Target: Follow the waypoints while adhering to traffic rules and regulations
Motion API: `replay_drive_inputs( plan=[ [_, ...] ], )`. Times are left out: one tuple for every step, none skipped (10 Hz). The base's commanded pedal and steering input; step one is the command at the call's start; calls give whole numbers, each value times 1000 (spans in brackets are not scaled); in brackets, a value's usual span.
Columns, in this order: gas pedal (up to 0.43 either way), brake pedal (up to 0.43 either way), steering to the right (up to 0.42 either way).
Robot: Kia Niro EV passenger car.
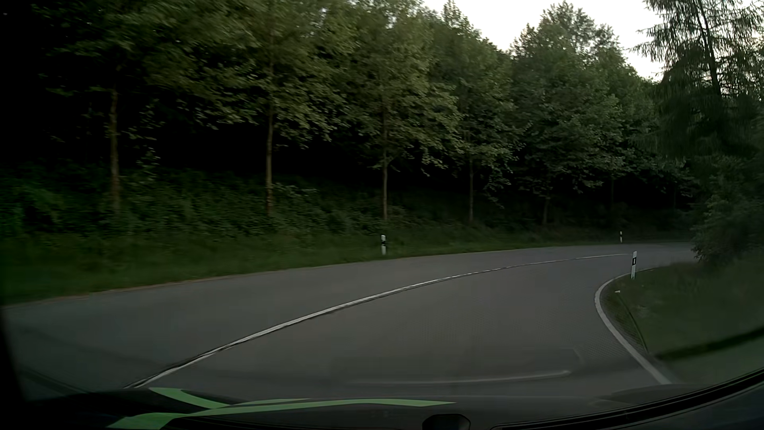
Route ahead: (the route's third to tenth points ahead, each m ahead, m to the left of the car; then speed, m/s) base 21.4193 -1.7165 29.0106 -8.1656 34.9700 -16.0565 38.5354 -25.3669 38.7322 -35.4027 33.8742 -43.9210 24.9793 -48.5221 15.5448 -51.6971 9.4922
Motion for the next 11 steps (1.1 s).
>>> replay_drive_inputs(
  plan=[
    [0,0,113],
    [0,0,119],
    [0,0,121],
    [0,0,122],
    [0,0,125],
    [0,0,129],
    [0,0,132],
    [0,0,133],
    [0,0,133],
    [0,0,134],
    [0,0,135]
  ],
)
